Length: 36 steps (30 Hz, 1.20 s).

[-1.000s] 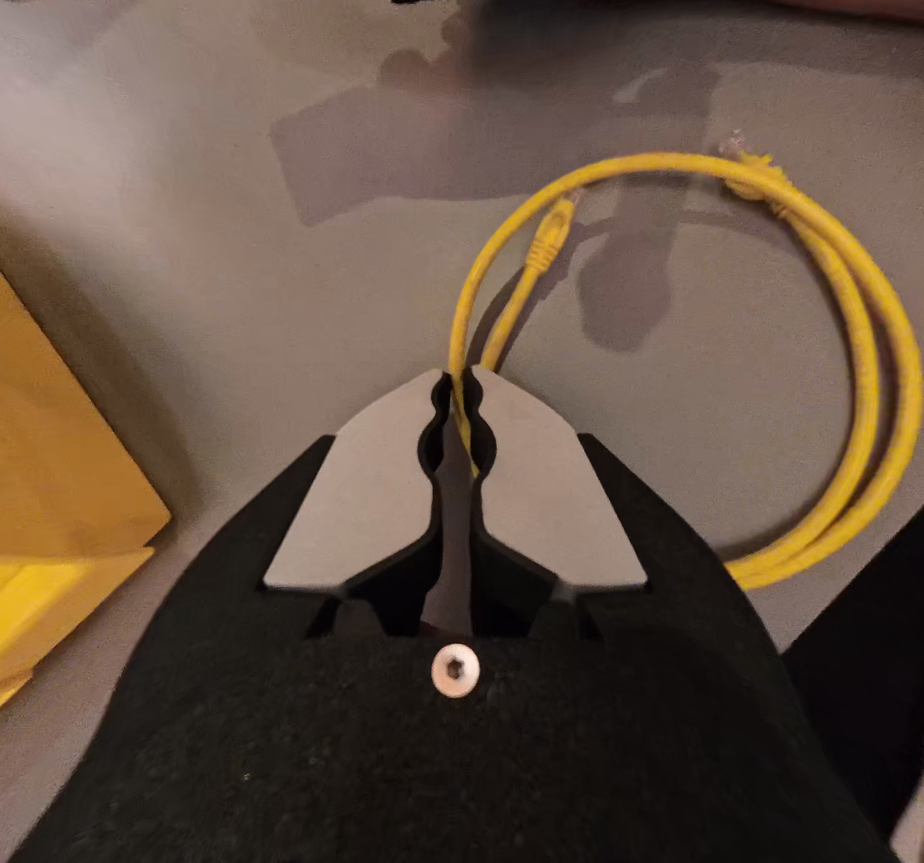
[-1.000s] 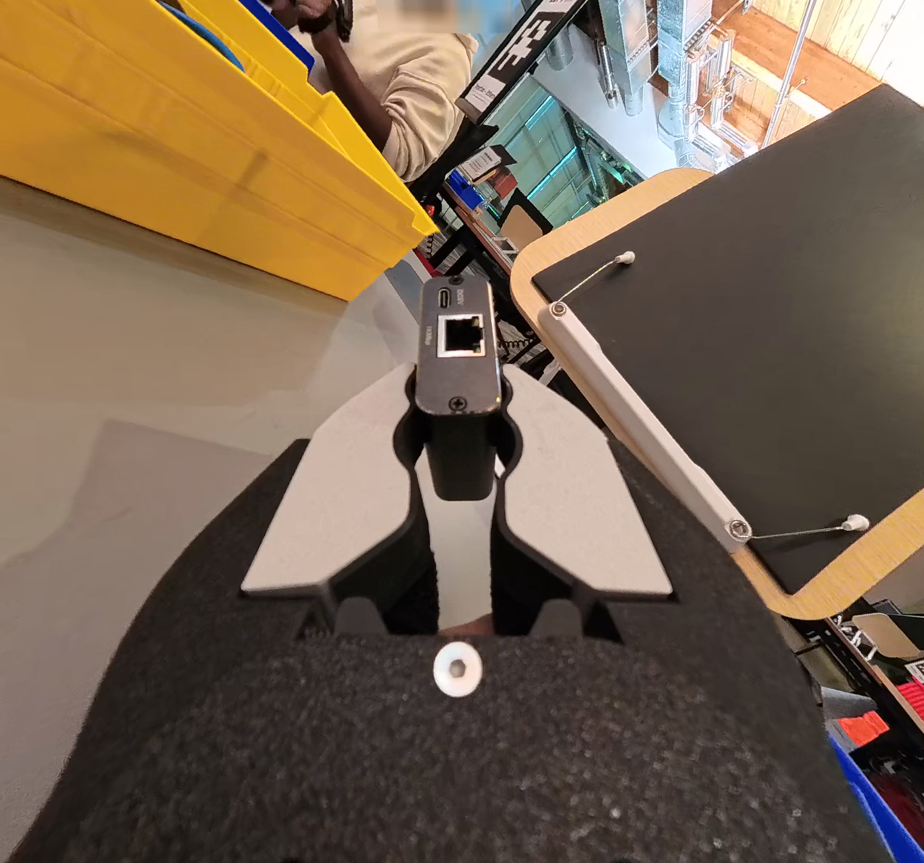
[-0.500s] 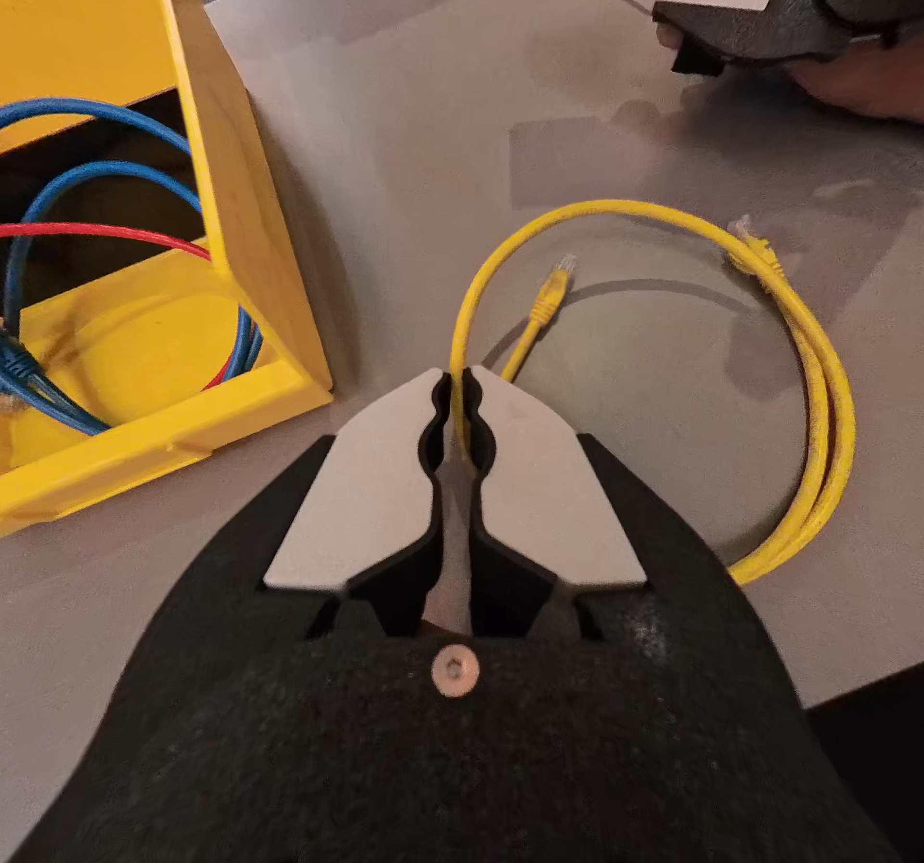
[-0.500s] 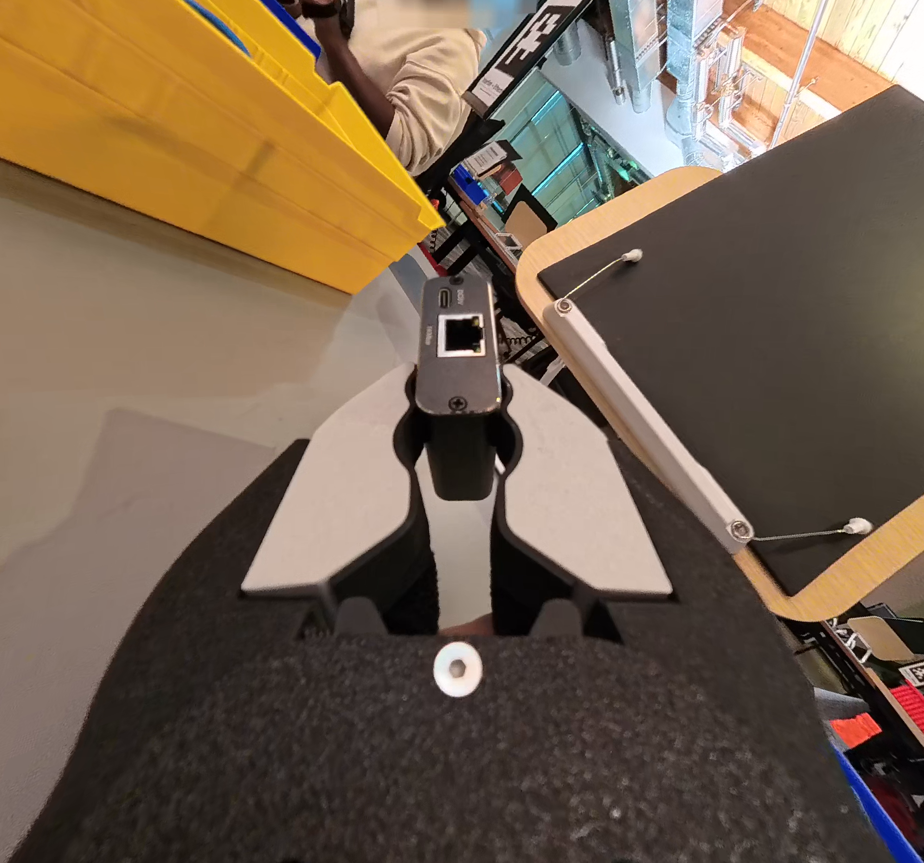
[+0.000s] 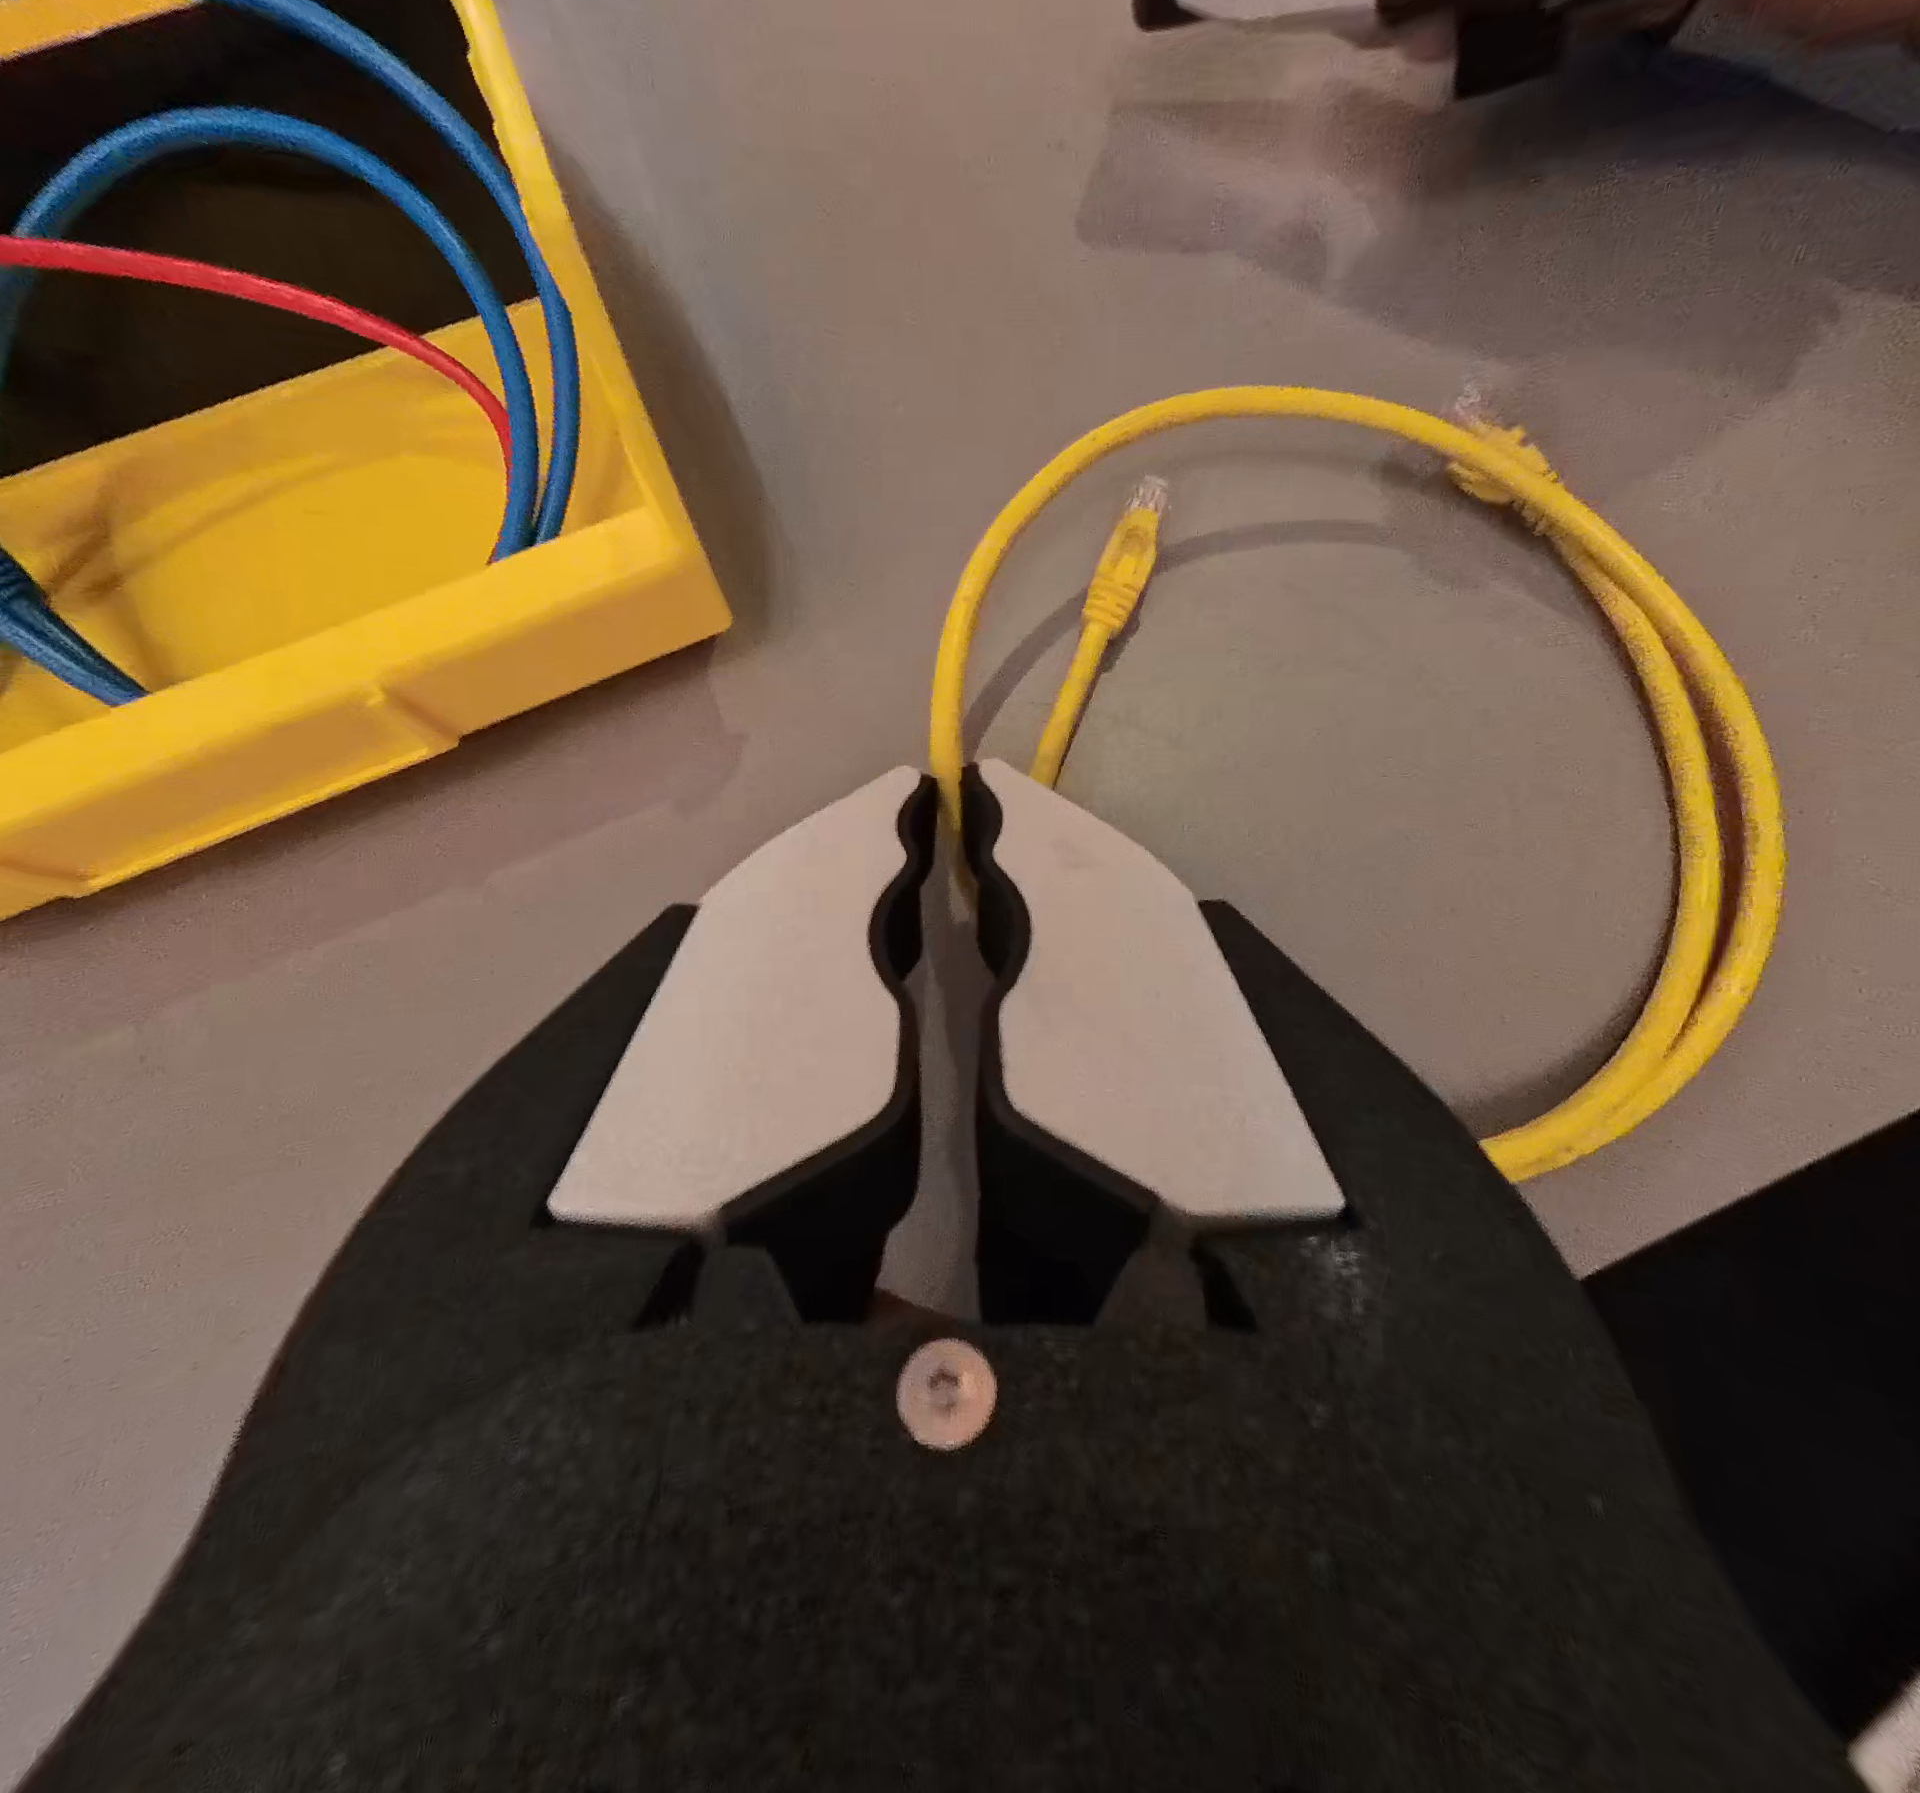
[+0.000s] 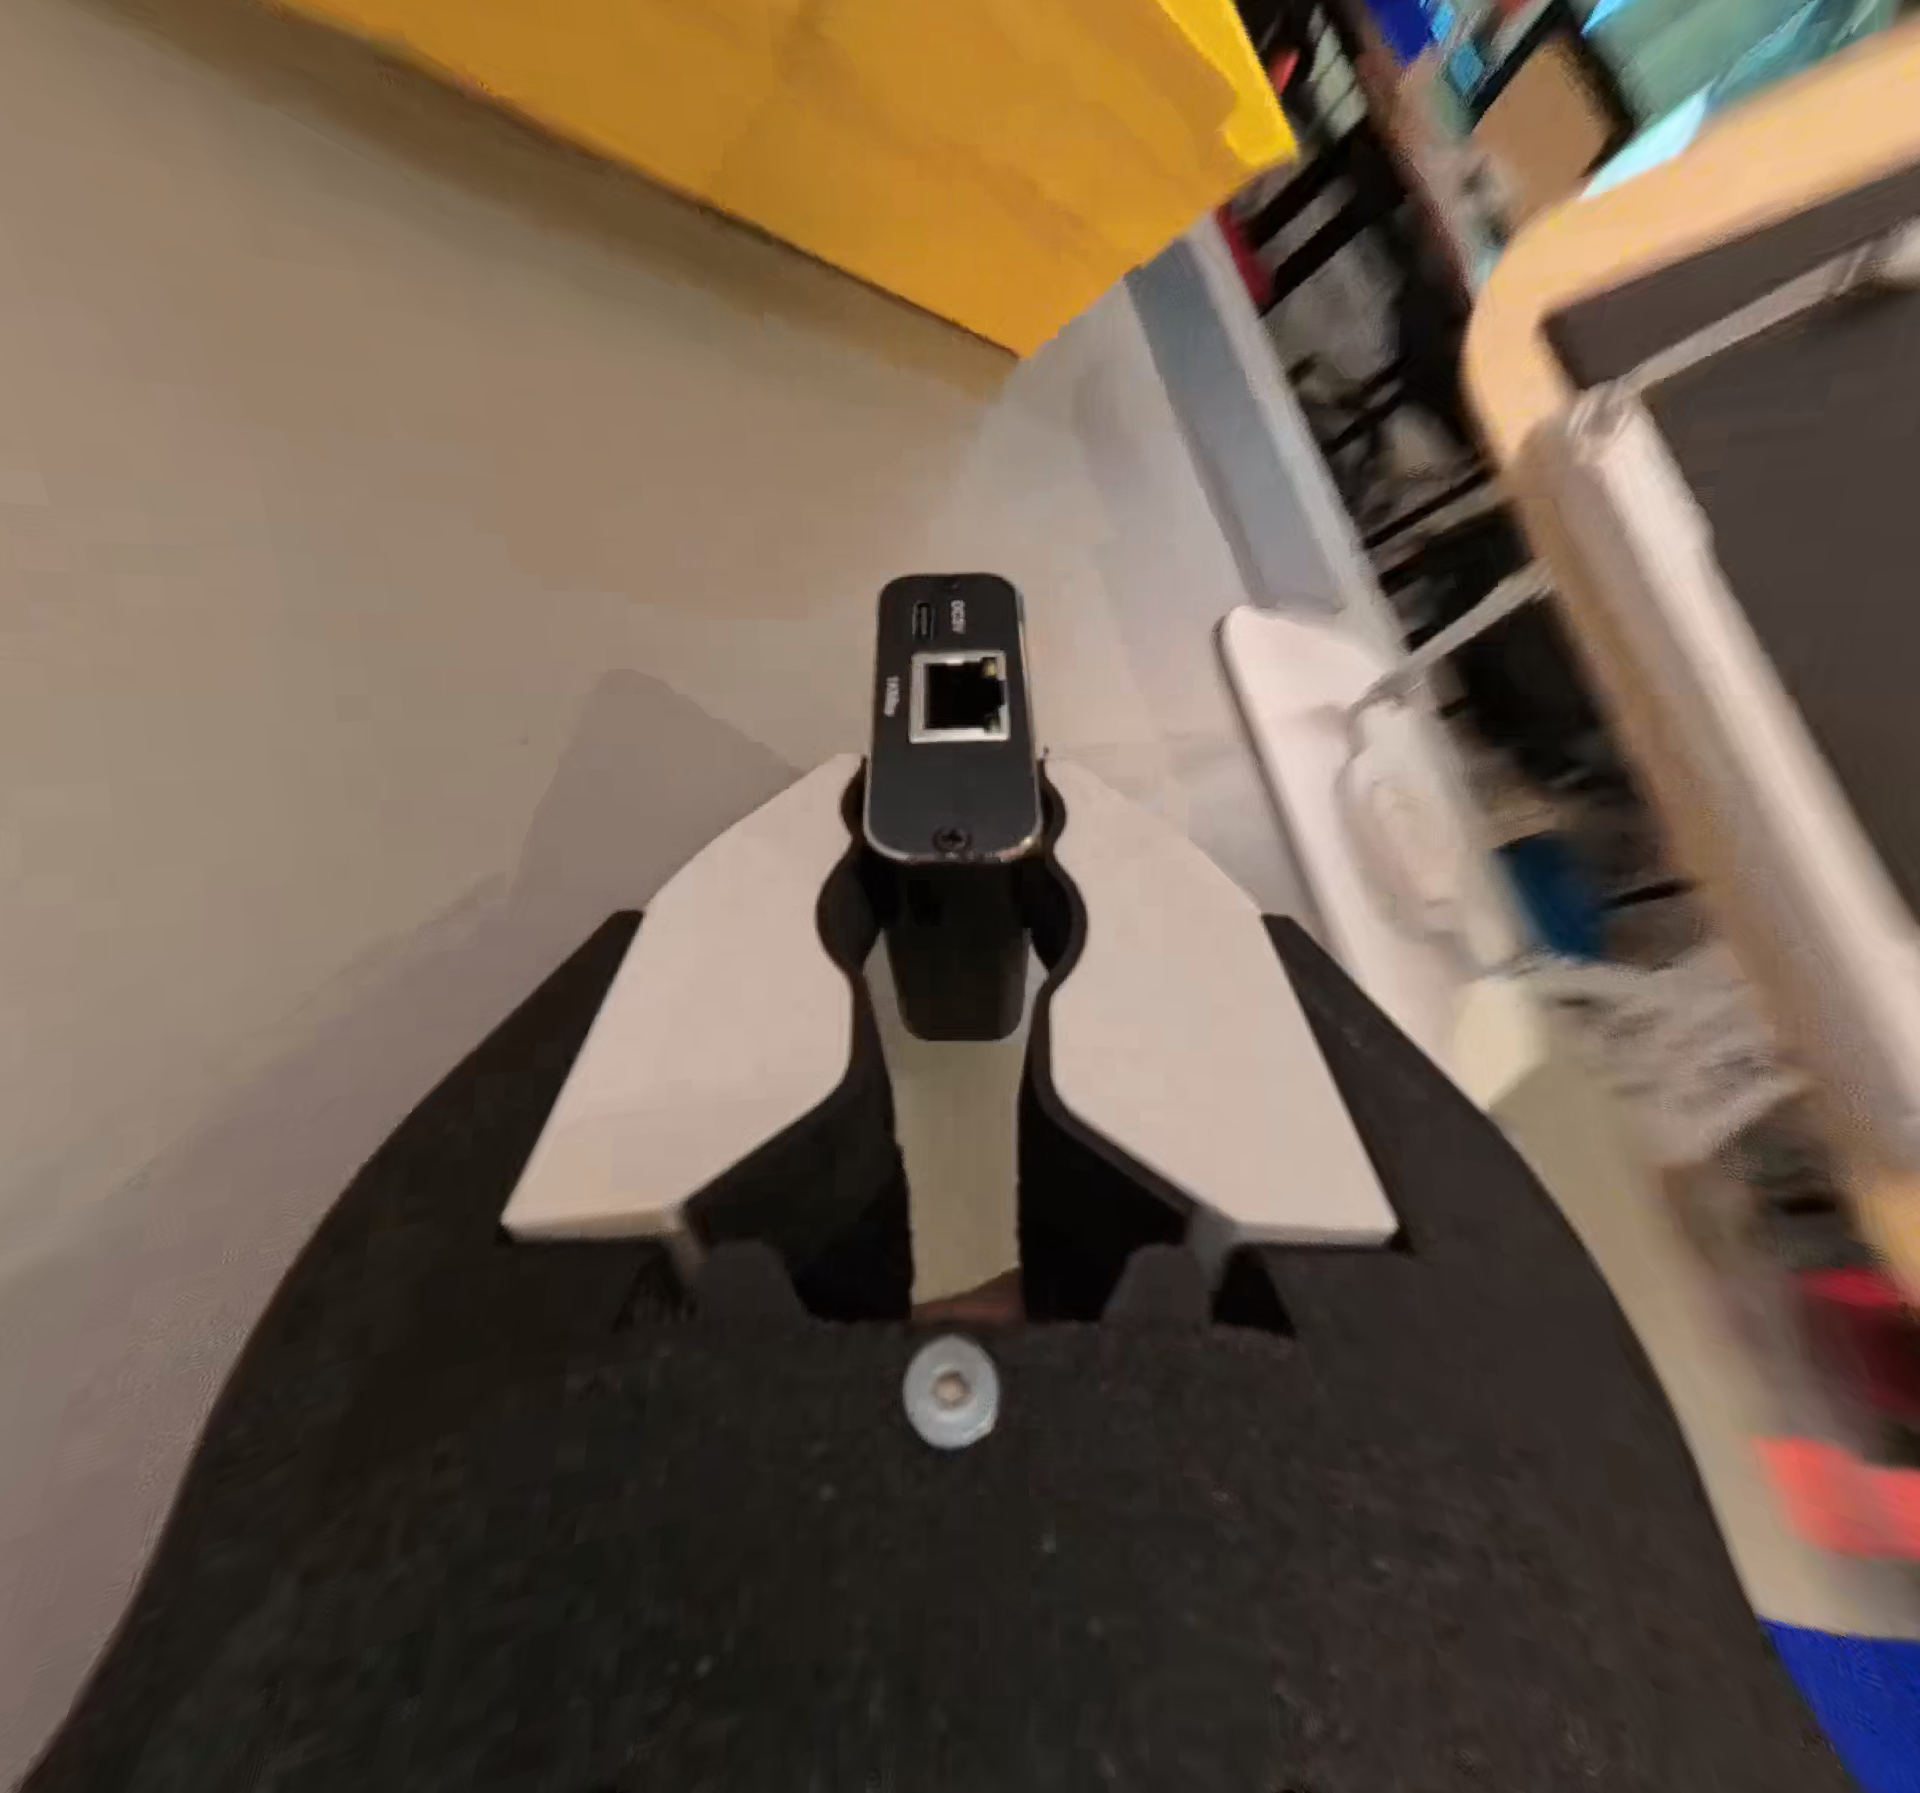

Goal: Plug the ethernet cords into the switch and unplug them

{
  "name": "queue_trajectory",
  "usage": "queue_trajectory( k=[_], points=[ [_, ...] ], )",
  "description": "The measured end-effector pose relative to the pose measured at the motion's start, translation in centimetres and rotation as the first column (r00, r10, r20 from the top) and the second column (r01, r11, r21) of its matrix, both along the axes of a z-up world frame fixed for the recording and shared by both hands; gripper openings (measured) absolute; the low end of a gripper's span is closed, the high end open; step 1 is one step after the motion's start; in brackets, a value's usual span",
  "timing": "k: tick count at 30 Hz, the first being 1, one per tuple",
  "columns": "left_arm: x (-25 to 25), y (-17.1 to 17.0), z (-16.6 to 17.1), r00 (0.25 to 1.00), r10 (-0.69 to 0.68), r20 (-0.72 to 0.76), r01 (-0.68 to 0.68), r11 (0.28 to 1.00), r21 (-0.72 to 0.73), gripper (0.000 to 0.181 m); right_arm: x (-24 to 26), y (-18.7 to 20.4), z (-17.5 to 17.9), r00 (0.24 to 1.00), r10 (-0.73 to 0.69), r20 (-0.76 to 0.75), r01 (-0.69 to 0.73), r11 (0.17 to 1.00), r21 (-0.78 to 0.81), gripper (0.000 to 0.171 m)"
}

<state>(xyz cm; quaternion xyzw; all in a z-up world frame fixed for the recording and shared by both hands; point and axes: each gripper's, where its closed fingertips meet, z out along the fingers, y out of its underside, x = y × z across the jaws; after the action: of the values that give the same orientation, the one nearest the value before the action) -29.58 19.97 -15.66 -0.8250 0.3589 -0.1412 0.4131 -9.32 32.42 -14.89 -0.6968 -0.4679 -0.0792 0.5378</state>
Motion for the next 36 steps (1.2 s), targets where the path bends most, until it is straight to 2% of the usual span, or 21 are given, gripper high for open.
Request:
queue_trajectory(
  k=[2, 3, 5, 8, 13, 16, 18, 20, 22, 24, 26, 27, 29, 32, 34, 36],
  points=[
    [0.0, 0.1, 0.1, 1.0, -0.004, -0.004, 0.004, 1.0, 0.017, 0.004, 0.5, 0.4, -0.2, 0.976, -0.08, -0.202, 0.041, 0.981, -0.19, 0.026],
    [0.0, 0.0, 0.0, 1.0, -0.007, -0.005, 0.007, 1.0, 0.017, 0.004, 0.9, 0.6, -0.6, 0.963, -0.123, -0.239, 0.057, 0.962, -0.266, 0.026],
    [0.1, 0.0, 0.0, 1.0, -0.01, 0.005, 0.01, 1.0, 0.018, 0.004, 1.6, 1.0, -0.7, 0.944, -0.176, -0.28, 0.084, 0.946, -0.312, 0.026],
    [0.2, 0.1, 0.2, 1.0, -0.018, 0.021, 0.017, 1.0, 0.026, 0.004, 2.2, 0.8, -2.1, 0.928, -0.266, -0.26, 0.133, 0.89, -0.435, 0.026],
    [0.4, 0.0, 0.6, 0.999, -0.037, 0.03, 0.036, 0.998, 0.054, 0.004, 3.2, 0.0, -3.8, 0.911, -0.355, -0.208, 0.193, 0.815, -0.546, 0.026],
    [0.5, 0.0, 0.7, 0.999, -0.041, 0.032, 0.039, 0.998, 0.057, 0.004, 4.1, -0.6, -3.7, 0.89, -0.414, -0.189, 0.251, 0.793, -0.556, 0.051],
    [0.6, -0.1, 0.9, 0.998, -0.045, 0.045, 0.042, 0.997, 0.06, 0.004, 4.6, -1.6, -1.6, 0.866, -0.454, -0.21, 0.302, 0.809, -0.504, 0.054],
    [0.8, -0.3, 0.9, 0.997, -0.055, 0.048, 0.052, 0.997, 0.062, 0.004, 3.2, -3.9, 1.4, 0.863, -0.435, -0.258, 0.292, 0.845, -0.449, 0.053],
    [1.1, -0.5, 0.9, 0.996, -0.071, 0.053, 0.068, 0.996, 0.062, 0.004, -1.0, -7.5, 3.1, 0.886, -0.318, -0.337, 0.155, 0.89, -0.43, 0.046],
    [1.8, -1.0, 0.8, 0.992, -0.11, 0.068, 0.107, 0.993, 0.052, 0.004, -5.6, -11.3, 1.4, 0.929, -0.184, -0.321, -0.002, 0.865, -0.501, 0.047],
    [2.7, -1.6, 0.7, 0.985, -0.15, 0.086, 0.148, 0.988, 0.037, 0.004, -6.9, -11.9, -1.1, 0.969, -0.145, -0.198, 0.024, 0.86, -0.51, 0.048],
    [3.1, -2.1, 0.6, 0.98, -0.175, 0.096, 0.173, 0.985, 0.026, 0.004, -7.2, -12.0, -2.3, 0.982, -0.118, -0.149, 0.022, 0.851, -0.525, 0.041],
    [4.0, -3.3, 0.4, 0.96, -0.251, 0.122, 0.254, 0.967, -0.007, 0.005, -8.0, -12.6, -2.9, 0.986, -0.079, -0.147, -0.018, 0.825, -0.564, 0.008],
    [4.0, -4.1, 0.6, 0.929, -0.336, 0.154, 0.343, 0.939, -0.017, 0.014, -7.3, -12.9, -1.8, 0.989, -0.039, -0.141, -0.039, 0.859, -0.511, 0.007],
    [3.3, -3.3, 1.3, 0.926, -0.326, 0.192, 0.333, 0.943, -0.003, 0.027, -6.9, -13.1, 0.1, 0.98, -0.006, -0.2, -0.084, 0.895, -0.439, 0.007],
    [3.0, -3.2, 1.6, 0.91, -0.335, 0.246, 0.354, 0.934, -0.039, 0.033, -6.4, -13.2, 2.0, 0.971, 0.014, -0.241, -0.1, 0.932, -0.349, 0.007]
  ],
)
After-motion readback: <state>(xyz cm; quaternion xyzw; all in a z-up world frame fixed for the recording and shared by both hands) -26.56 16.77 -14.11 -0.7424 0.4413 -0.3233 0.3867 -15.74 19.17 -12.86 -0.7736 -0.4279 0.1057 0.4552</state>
